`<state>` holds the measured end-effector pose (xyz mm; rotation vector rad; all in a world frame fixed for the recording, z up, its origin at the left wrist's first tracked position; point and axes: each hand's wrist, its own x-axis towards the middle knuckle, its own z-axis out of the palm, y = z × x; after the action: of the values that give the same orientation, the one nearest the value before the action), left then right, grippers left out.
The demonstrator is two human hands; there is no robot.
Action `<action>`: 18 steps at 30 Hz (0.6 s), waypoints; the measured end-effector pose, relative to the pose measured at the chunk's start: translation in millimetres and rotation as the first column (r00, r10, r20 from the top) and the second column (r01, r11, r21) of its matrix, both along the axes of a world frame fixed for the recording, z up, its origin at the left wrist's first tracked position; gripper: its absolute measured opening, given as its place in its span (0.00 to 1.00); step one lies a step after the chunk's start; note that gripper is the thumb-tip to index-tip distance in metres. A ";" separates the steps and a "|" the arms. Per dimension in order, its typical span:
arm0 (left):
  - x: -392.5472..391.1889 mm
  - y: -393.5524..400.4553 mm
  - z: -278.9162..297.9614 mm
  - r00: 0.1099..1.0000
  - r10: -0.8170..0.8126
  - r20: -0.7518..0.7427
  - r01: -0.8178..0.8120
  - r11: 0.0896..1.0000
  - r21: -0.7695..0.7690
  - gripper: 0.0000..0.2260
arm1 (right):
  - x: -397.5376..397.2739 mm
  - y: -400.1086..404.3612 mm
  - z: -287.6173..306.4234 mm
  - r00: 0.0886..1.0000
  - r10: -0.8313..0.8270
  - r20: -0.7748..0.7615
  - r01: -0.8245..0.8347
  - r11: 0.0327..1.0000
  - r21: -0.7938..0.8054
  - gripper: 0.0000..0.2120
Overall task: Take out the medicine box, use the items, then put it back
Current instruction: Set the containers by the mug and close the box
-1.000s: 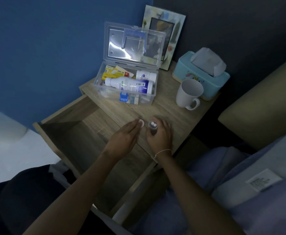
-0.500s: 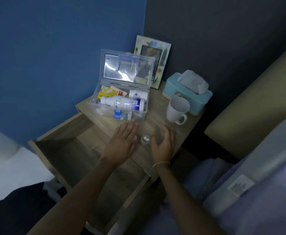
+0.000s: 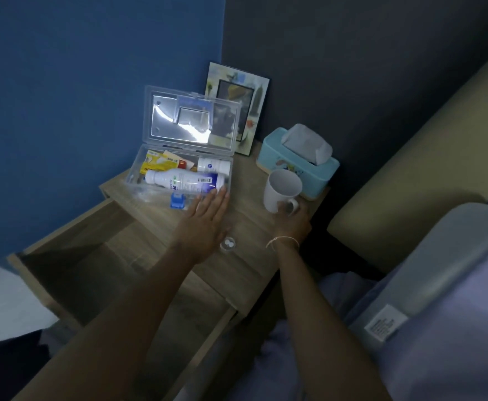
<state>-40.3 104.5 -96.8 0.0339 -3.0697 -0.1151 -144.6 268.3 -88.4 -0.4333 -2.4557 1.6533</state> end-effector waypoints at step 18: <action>28.1 -5.5 0.0 0.999 -0.014 -0.029 0.018 0.989 0.150 0.32 | 76.1 11.2 -6.9 0.989 0.069 -0.133 -0.068 0.998 0.015 0.10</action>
<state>-12.2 99.0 -96.8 0.0151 -3.0266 -0.3446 -68.4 279.5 -95.3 -0.2312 -2.4055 1.6373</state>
